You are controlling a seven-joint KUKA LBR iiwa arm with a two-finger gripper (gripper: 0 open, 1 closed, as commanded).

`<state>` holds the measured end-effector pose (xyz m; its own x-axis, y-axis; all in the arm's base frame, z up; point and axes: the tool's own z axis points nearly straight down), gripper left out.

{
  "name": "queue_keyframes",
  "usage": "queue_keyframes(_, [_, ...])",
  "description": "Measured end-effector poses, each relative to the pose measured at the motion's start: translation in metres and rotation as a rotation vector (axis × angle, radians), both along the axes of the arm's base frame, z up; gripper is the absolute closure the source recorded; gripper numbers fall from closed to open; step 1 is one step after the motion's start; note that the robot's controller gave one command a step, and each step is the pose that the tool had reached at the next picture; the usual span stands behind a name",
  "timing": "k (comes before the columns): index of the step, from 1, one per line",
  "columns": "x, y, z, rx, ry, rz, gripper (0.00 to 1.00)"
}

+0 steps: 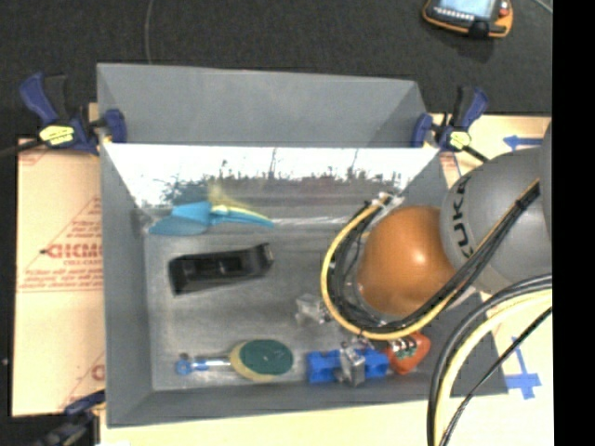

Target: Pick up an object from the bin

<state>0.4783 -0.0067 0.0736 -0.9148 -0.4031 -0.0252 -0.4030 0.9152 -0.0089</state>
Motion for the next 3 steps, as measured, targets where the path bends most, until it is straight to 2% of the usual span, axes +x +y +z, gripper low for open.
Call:
queue_keyframes(1, [-0.004,-0.004,0.053,0.001,0.018,-0.204,0.0])
queue_keyframes(2, [0.001,-0.001,0.004,0.001,-0.004,-0.017,0.0])
queue_keyframes(3, [0.0,0.002,-0.001,0.002,0.003,-0.213,0.0])
